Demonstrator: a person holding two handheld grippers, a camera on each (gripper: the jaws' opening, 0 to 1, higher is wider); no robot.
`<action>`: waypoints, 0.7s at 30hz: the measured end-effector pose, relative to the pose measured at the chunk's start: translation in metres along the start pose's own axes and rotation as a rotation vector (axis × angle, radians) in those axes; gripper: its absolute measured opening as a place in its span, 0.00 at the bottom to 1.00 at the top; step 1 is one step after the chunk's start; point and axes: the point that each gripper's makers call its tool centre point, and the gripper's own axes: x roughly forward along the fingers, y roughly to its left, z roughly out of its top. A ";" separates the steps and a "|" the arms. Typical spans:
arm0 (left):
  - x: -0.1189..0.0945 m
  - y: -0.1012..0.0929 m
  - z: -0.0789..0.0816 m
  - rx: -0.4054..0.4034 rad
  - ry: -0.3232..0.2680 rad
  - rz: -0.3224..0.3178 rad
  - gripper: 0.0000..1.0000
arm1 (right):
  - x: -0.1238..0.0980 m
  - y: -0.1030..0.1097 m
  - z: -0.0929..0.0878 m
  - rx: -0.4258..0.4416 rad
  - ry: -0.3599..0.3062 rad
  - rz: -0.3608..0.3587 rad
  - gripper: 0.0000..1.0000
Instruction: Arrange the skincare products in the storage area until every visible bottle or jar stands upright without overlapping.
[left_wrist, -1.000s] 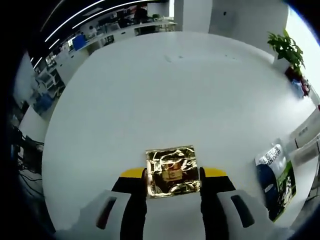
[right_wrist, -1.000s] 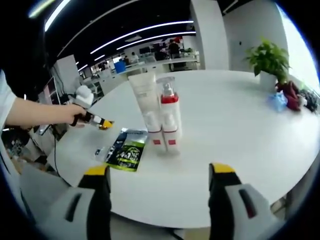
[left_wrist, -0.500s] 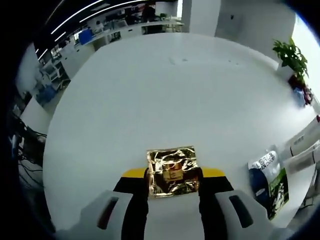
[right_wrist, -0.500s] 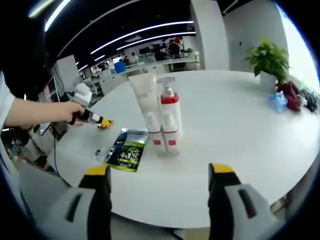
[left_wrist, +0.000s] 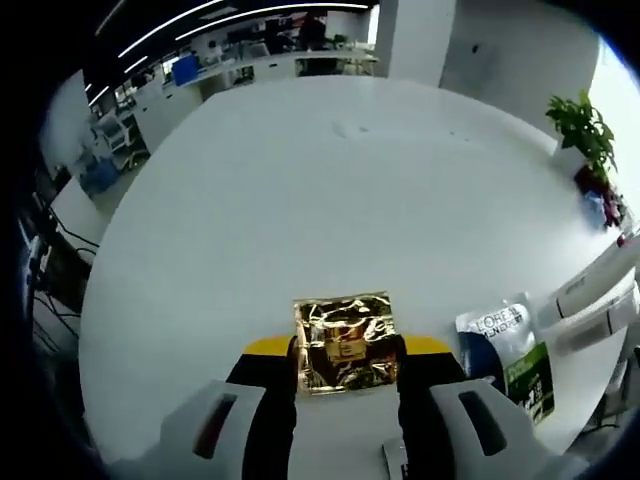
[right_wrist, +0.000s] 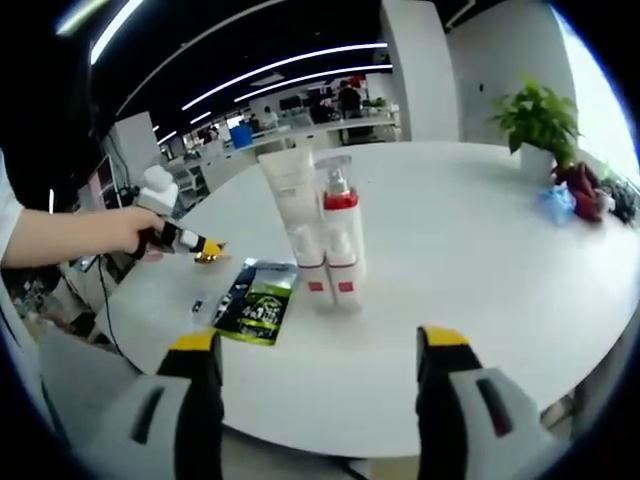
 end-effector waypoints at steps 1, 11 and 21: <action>-0.001 -0.001 -0.001 -0.003 -0.003 0.005 0.36 | 0.000 0.000 0.000 0.000 0.000 0.000 0.80; -0.003 -0.012 -0.005 -0.009 -0.018 0.024 0.36 | 0.000 0.000 0.000 0.003 -0.002 0.000 0.79; -0.003 -0.026 -0.016 -0.012 -0.014 0.015 0.35 | 0.000 -0.001 0.001 -0.001 -0.007 -0.002 0.79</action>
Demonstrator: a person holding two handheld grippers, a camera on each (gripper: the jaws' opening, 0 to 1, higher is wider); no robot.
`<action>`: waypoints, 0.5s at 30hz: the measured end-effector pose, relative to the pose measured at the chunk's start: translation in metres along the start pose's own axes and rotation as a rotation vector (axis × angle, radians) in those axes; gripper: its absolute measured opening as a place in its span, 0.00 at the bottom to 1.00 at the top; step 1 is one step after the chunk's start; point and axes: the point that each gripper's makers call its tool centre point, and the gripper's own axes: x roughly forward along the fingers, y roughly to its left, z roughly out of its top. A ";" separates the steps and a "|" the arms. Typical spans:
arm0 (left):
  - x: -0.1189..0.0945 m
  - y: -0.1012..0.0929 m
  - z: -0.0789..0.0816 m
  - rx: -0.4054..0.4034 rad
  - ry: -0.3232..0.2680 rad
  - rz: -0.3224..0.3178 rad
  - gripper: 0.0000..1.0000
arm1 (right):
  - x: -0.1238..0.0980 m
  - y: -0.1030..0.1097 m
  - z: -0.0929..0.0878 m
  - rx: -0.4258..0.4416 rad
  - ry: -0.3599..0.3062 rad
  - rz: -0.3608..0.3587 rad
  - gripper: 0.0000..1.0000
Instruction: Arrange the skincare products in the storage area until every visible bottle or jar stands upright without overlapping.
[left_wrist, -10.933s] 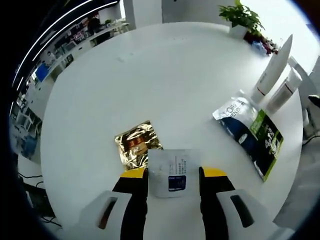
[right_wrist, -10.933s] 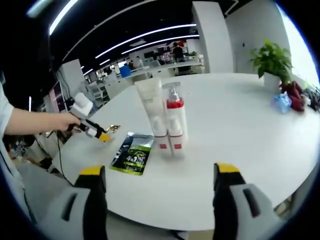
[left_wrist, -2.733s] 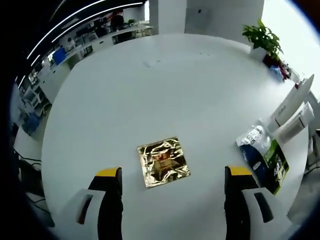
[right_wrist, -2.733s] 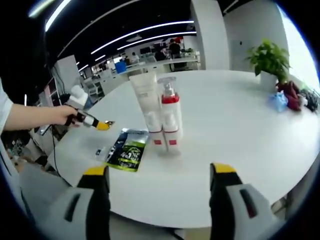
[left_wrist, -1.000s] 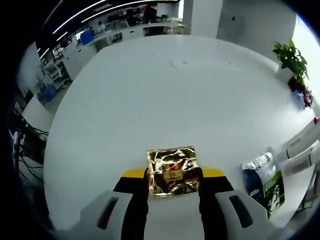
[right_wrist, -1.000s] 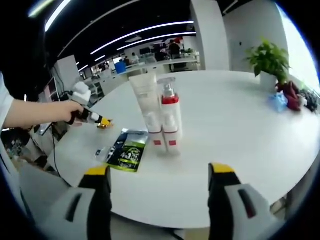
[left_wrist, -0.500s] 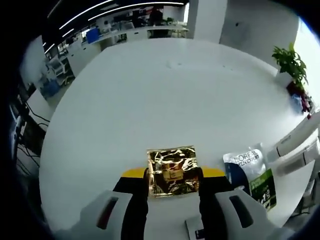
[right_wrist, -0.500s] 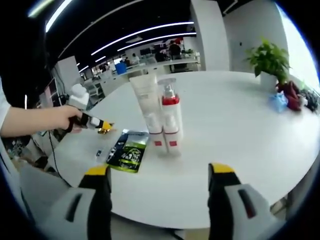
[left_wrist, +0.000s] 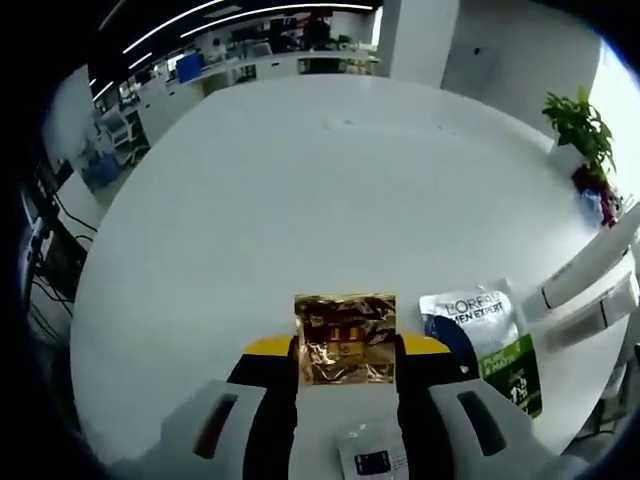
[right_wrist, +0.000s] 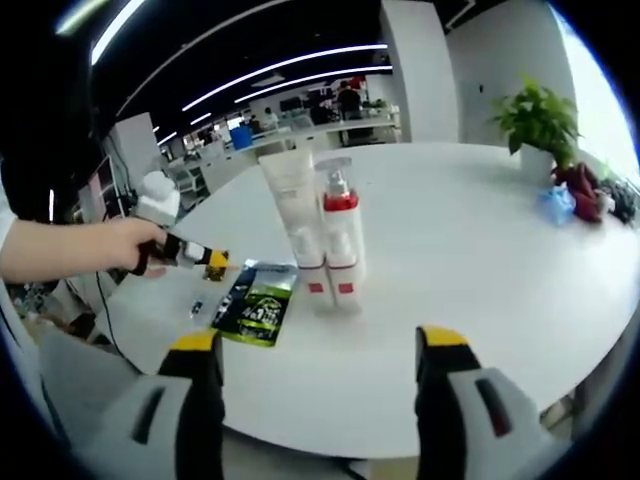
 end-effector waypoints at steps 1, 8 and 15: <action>0.000 0.000 -0.001 0.004 0.003 0.002 0.35 | 0.000 0.000 0.000 0.000 0.001 0.000 0.79; -0.001 -0.007 -0.003 -0.032 0.008 -0.006 0.35 | 0.000 0.000 0.000 -0.003 0.001 -0.003 0.79; 0.003 -0.011 -0.009 -0.059 0.018 -0.001 0.35 | 0.000 -0.001 0.000 -0.003 0.001 -0.004 0.79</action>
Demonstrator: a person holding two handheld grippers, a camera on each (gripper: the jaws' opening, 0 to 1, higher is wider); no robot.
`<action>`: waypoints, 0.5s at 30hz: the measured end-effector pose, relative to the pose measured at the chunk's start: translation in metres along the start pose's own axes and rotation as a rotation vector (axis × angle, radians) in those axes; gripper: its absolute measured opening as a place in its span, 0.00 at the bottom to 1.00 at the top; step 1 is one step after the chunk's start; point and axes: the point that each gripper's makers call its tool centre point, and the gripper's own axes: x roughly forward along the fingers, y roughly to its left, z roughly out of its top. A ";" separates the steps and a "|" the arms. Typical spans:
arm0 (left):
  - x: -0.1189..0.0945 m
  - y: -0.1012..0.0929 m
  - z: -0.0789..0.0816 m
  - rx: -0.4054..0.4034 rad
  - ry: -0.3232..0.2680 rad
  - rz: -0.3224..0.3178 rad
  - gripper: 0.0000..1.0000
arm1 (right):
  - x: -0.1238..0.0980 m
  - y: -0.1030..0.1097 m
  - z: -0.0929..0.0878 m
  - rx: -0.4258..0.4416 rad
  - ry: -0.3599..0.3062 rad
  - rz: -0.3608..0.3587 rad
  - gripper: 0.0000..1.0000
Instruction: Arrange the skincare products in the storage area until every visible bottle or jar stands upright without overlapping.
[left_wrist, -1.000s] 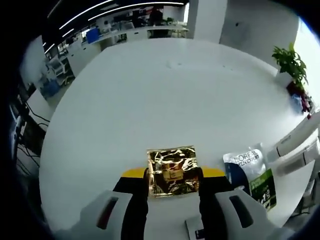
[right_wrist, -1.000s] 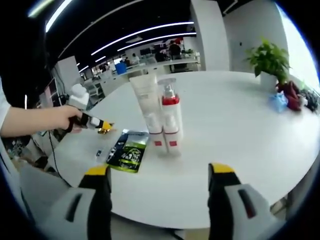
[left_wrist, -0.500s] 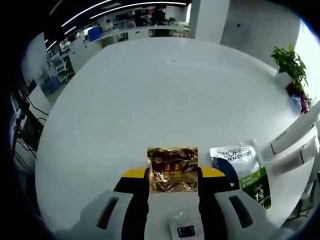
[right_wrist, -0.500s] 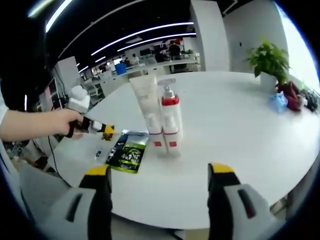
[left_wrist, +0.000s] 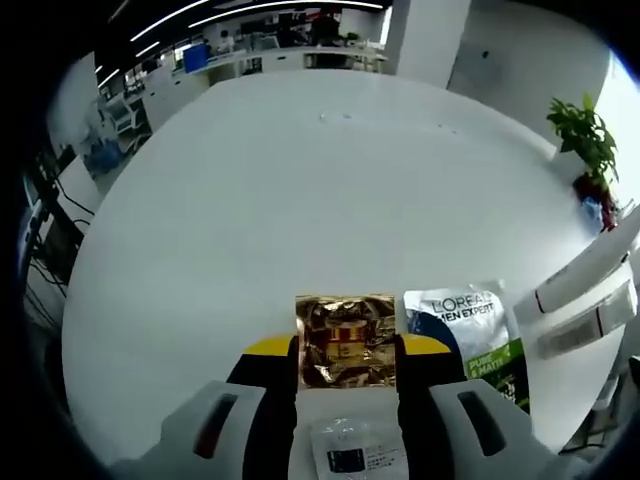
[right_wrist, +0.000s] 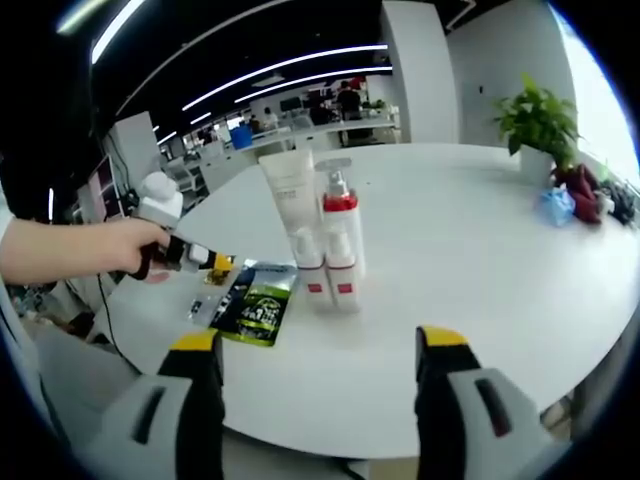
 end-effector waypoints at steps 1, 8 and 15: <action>0.001 -0.001 0.000 -0.004 -0.003 0.001 0.36 | 0.000 0.000 0.000 0.000 -0.001 0.000 0.79; 0.002 0.000 -0.003 -0.033 -0.005 0.014 0.36 | 0.000 0.000 0.000 0.001 -0.002 0.000 0.79; 0.005 0.001 -0.006 -0.045 0.003 0.022 0.42 | 0.000 0.000 0.000 0.003 -0.003 0.000 0.79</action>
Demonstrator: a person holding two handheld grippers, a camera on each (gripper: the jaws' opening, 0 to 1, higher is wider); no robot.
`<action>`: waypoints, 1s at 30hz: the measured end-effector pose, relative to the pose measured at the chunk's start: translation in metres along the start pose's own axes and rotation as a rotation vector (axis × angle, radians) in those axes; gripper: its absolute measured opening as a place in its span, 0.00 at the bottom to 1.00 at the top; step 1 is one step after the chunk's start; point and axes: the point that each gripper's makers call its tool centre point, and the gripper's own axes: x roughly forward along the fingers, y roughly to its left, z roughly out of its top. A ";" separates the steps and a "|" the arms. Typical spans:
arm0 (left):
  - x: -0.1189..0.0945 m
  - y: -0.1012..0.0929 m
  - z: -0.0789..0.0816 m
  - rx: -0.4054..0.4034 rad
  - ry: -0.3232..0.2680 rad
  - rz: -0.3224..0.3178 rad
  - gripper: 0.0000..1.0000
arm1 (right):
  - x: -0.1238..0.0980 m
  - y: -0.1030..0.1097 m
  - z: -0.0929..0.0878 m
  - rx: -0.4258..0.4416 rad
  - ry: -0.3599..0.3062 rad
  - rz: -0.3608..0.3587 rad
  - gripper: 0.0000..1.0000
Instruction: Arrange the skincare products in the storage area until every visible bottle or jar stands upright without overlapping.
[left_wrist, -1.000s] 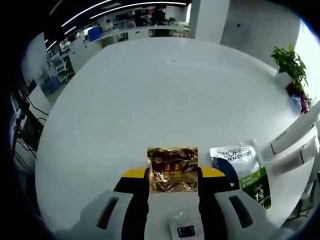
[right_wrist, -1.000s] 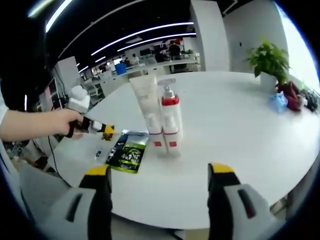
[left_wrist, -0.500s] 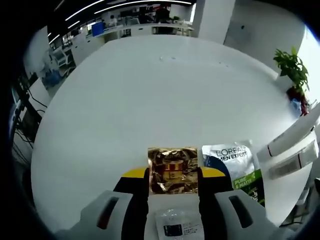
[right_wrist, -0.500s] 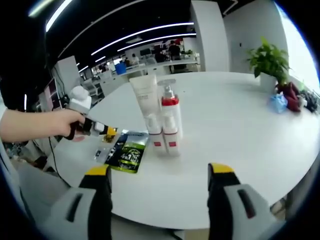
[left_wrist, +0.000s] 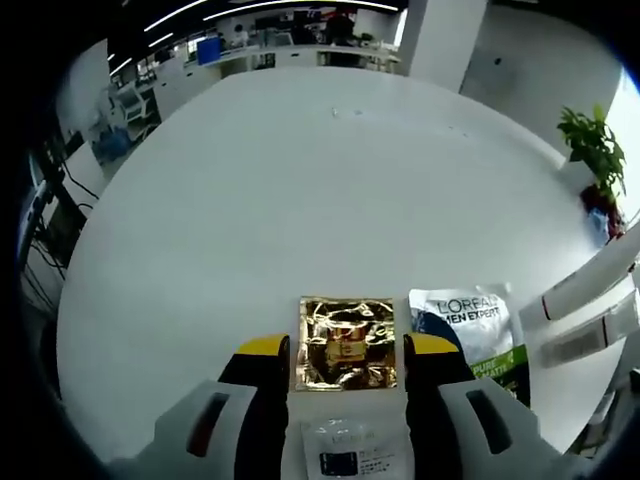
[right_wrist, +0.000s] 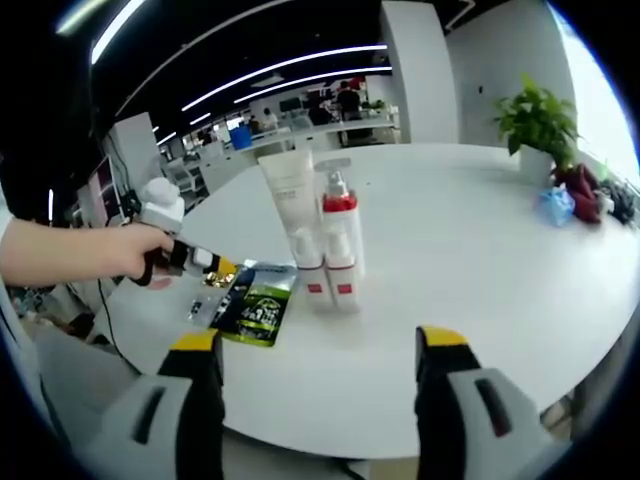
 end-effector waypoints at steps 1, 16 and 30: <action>0.000 0.000 0.000 0.002 0.000 0.001 0.42 | 0.000 0.000 0.000 0.000 -0.001 -0.001 0.79; -0.012 0.000 -0.002 0.017 -0.006 -0.019 0.45 | 0.000 0.000 0.003 -0.003 -0.015 0.002 0.79; -0.048 0.004 -0.016 0.062 -0.042 -0.124 0.58 | -0.003 0.007 0.007 -0.031 -0.039 0.025 0.79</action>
